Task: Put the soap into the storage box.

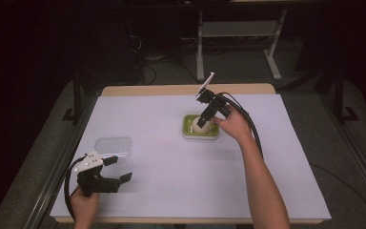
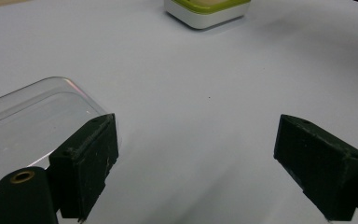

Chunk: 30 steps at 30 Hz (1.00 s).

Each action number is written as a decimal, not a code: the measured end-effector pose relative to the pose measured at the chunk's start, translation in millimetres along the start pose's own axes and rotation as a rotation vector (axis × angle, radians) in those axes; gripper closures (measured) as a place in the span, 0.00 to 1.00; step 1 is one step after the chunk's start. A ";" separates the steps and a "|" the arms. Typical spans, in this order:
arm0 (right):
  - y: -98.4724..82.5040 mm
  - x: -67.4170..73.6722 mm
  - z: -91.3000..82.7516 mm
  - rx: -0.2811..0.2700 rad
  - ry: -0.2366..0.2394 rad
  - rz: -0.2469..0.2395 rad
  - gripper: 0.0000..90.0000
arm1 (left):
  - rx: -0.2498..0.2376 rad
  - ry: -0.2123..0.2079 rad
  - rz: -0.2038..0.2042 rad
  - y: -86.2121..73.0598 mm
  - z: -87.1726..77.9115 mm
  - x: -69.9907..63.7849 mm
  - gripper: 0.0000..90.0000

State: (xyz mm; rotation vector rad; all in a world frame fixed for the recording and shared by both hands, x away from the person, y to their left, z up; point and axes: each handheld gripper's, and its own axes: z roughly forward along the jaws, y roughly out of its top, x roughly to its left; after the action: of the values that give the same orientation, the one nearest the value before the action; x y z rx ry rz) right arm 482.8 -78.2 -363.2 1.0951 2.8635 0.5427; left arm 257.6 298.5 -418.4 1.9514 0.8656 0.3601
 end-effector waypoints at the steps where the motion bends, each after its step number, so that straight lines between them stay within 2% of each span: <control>1: -1.5 0.3 -2.7 -0.001 -0.001 -0.002 0.29 | 0.000 0.000 0.004 0.0 0.1 -0.2 0.14; 5: -6.1 1.1 -11.5 -0.024 0.000 -0.006 0.29 | 0.004 -0.001 0.006 0.4 0.2 -0.8 0.14; 6: -12.9 1.9 -18.0 -0.067 0.008 -0.001 0.29 | 0.005 0.000 0.008 0.4 0.3 -0.6 0.14; 8: -16.5 1.0 -20.0 -0.058 0.013 0.011 0.27 | 0.005 0.000 0.012 0.3 0.4 -0.4 0.14; 10: -23.5 1.1 -23.0 -0.079 0.013 0.007 0.27 | 0.001 0.000 0.005 0.4 0.6 -1.4 0.14; 12: -31.3 1.1 -25.8 -0.096 0.018 0.016 0.27 | 0.009 0.000 0.016 0.6 0.3 -0.9 0.14; 21: -69.0 -2.0 -35.7 -0.138 0.035 0.045 0.27 | 0.011 -0.002 0.015 0.6 1.6 -2.3 0.14; 30: -106.8 5.8 -44.2 -0.169 0.023 0.053 0.27 | 0.013 0.001 0.018 0.6 1.9 -2.5 0.14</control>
State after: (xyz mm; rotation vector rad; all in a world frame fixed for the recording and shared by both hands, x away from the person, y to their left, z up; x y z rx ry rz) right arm 403.4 -162.0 -356.5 1.1464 2.7522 0.7891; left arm 257.1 295.4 -418.6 1.9725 0.8533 0.3662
